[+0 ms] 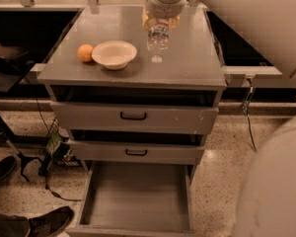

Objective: Pick water bottle from bottom drawer and place on counter

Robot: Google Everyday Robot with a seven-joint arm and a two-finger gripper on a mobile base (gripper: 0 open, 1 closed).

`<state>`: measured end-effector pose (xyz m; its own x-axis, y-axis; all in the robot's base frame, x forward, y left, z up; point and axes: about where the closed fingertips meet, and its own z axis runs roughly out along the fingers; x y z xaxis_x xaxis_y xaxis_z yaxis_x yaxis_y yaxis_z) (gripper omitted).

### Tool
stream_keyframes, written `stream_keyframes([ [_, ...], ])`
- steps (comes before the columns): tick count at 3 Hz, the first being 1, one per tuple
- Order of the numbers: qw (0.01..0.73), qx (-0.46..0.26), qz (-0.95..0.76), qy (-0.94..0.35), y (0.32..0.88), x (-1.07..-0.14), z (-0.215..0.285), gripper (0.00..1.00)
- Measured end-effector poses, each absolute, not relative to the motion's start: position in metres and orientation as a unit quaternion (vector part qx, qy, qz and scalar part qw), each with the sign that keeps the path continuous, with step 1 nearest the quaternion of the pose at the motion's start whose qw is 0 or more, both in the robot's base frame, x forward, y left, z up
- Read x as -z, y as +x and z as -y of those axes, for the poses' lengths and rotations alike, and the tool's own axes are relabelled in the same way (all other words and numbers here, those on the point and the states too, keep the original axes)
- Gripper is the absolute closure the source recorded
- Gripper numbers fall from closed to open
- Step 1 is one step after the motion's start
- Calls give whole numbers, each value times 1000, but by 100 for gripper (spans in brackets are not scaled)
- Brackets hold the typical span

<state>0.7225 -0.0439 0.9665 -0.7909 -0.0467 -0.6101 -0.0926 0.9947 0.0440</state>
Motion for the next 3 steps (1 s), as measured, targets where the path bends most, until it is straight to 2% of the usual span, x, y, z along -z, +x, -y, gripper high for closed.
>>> stream_keyframes([
  [2, 288, 26, -957, 22, 741, -937, 96, 100],
  [3, 278, 43, -959, 35, 742, -928, 106, 84],
])
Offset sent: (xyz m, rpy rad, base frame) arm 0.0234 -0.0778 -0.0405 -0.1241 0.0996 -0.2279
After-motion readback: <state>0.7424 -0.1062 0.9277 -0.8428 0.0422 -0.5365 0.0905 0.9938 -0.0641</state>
